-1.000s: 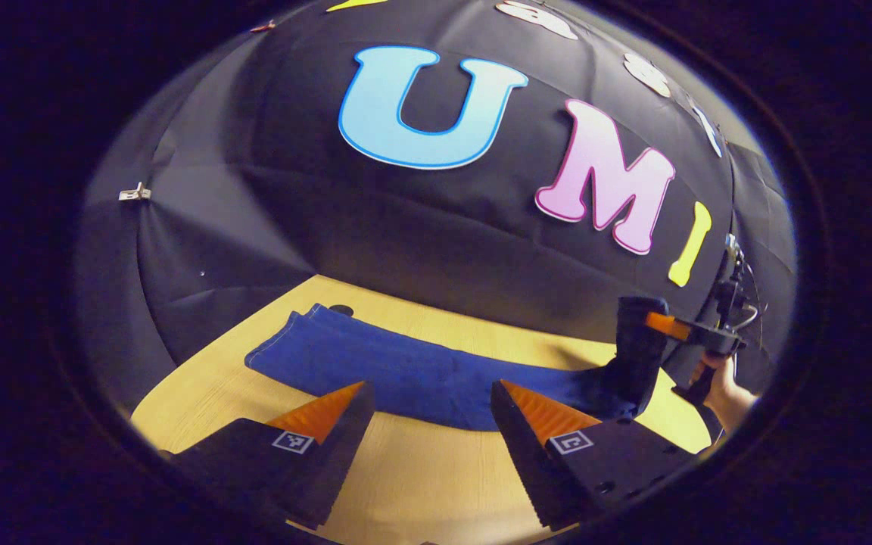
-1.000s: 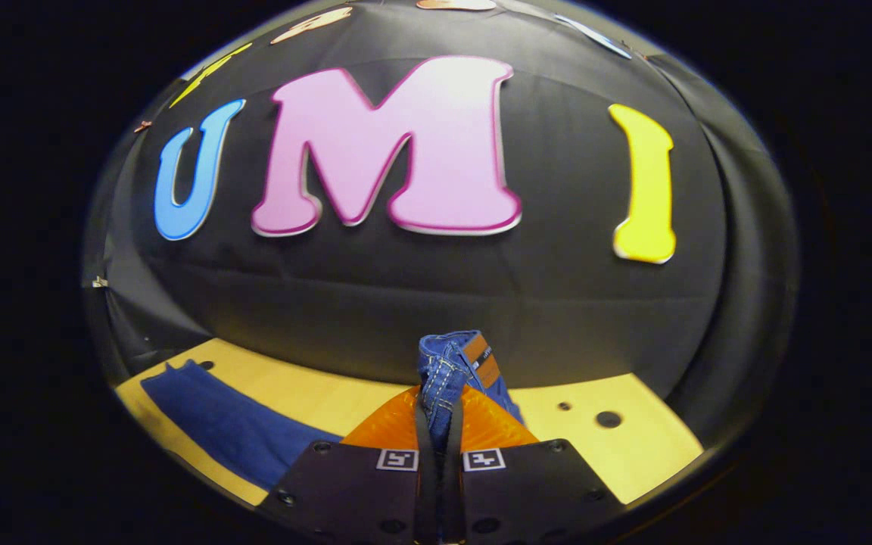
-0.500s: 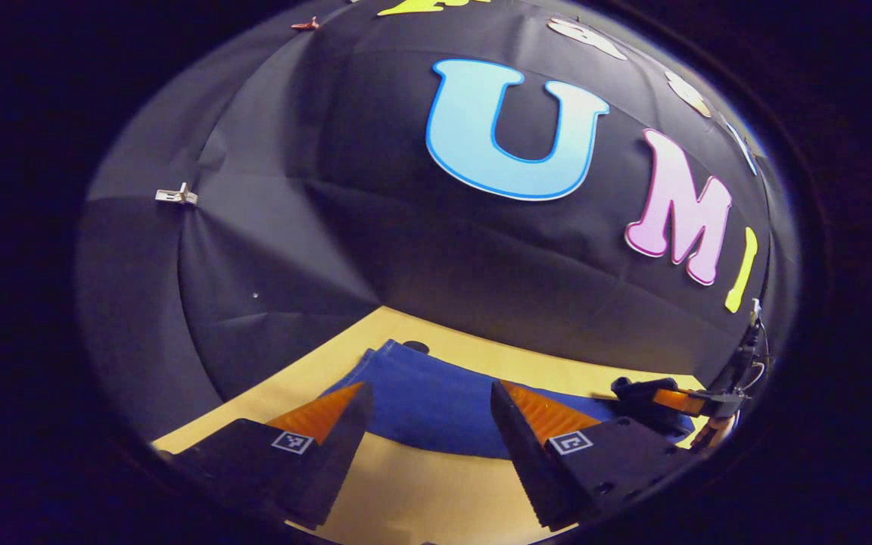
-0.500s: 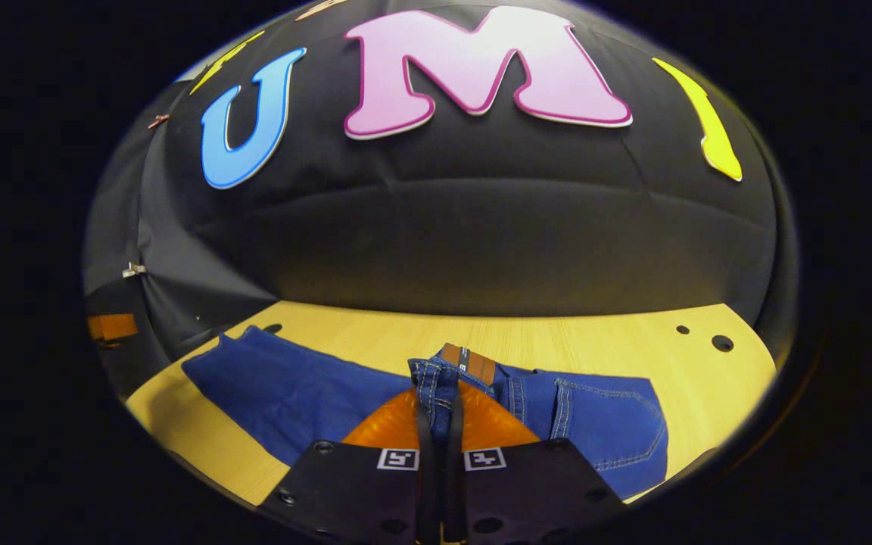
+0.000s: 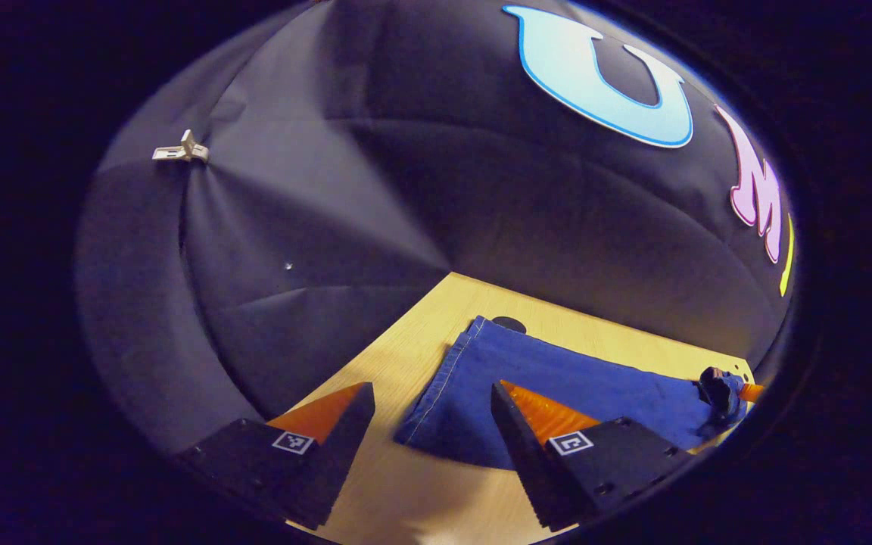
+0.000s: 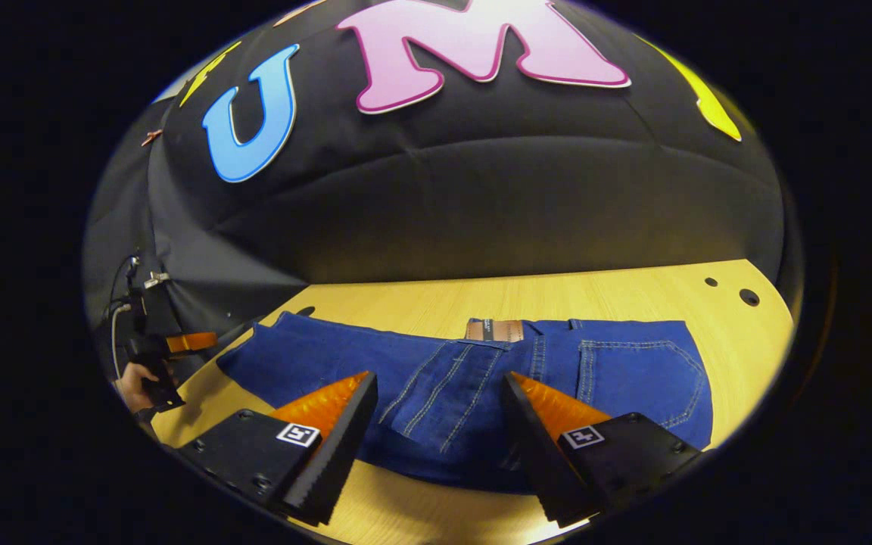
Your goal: Grasp the waist and the cuffs of the jeans and fold them to make the two legs overlap; first hold the waist and fold one-third of the jeans toward the cuffs, then hold the cuffs and fold the remaining one-third in the same direction to finish folding.
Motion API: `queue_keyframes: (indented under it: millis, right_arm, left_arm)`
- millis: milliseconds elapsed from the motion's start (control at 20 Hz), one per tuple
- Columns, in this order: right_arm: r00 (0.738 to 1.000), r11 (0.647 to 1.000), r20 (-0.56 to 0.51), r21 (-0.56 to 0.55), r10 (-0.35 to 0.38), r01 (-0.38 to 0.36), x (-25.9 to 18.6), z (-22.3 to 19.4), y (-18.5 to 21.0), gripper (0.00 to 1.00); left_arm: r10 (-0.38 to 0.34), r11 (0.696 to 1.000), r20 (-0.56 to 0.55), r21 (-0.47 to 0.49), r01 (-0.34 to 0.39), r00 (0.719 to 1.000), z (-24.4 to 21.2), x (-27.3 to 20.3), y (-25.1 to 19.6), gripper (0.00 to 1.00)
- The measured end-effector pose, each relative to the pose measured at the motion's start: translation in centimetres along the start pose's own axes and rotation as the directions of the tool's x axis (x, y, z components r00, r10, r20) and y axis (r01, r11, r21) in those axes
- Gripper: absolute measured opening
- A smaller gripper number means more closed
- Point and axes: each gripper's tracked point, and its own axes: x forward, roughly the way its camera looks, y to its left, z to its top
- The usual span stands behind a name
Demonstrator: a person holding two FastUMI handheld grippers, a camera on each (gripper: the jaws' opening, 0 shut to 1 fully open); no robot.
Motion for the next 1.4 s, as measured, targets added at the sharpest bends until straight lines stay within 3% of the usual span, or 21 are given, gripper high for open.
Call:
queue_keyframes:
  millis: [50,300,400,750,850,900,1050,1200,1250,1300,1350,1400]
  right_arm:
    - [1.0,0.999,0.017,0.028,-0.022,0.021,-0.5,0.6,-0.6,0.98]
    - [0.994,0.991,0.022,0.087,-0.106,0.104,-3.0,0.6,-5.3,0.98]
    - [0.993,0.989,0.014,0.09,-0.121,0.12,-3.5,0.5,-6.3,0.98]
    - [0.993,0.988,0.057,0.122,-0.108,0.1,-5.1,1.2,-6.1,0.98]
    - [0.992,0.988,0.06,0.119,-0.11,0.103,-5.6,0.9,-6.1,0.98]
    - [0.993,0.988,0.05,0.114,-0.108,0.102,-5.6,0.5,-6.0,0.98]
    - [0.995,0.989,0.02,0.114,-0.096,0.093,-5.8,-0.6,-5.7,0.98]
    - [0.995,0.989,0.01,0.112,-0.1,0.098,-6.2,-1.3,-6.0,0.98]
    - [0.995,0.989,0.006,0.111,-0.101,0.1,-6.3,-1.5,-6.0,0.98]
    - [0.995,0.989,0.002,0.11,-0.1,0.099,-6.3,-1.6,-6.0,0.98]
    - [0.995,0.989,-0.001,0.108,-0.1,0.1,-6.5,-1.7,-6.1,0.98]
    - [0.995,0.989,-0.002,0.105,-0.102,0.102,-6.6,-1.7,-6.2,0.98]
  left_arm:
    - [0.004,1.0,-0.025,0.01,-0.004,1.0,-0.5,1.1,0.2,0.96]
    - [0.035,0.998,-0.085,0.052,-0.031,0.996,-1.8,2.6,-0.4,0.96]
    - [0.017,0.999,-0.122,0.052,-0.01,0.992,-3.0,3.0,-1.4,0.92]
    - [0.007,0.982,-0.245,0.183,0.039,0.969,-4.8,3.7,-2.3,0.86]
    - [0.009,0.983,-0.262,0.182,0.04,0.965,-5.0,3.7,-2.4,0.84]
    - [-0.001,0.983,-0.268,0.177,0.05,0.963,-4.9,3.5,-2.6,0.79]
    - [-0.055,0.979,-0.288,0.173,0.108,0.956,-5.0,3.4,-3.5,0.79]
    - [-0.037,0.974,-0.262,0.207,0.094,0.964,-5.3,3.9,-4.1,0.28]
    - [-0.03,0.974,-0.264,0.208,0.087,0.964,-5.5,3.8,-4.3,0.31]
    - [-0.034,0.974,-0.268,0.207,0.092,0.963,-5.5,3.7,-4.5,0.23]
    - [-0.04,0.975,-0.277,0.199,0.099,0.96,-5.6,3.6,-4.6,0.27]
    - [-0.047,0.978,-0.277,0.185,0.101,0.96,-5.6,3.3,-4.8,0.2]
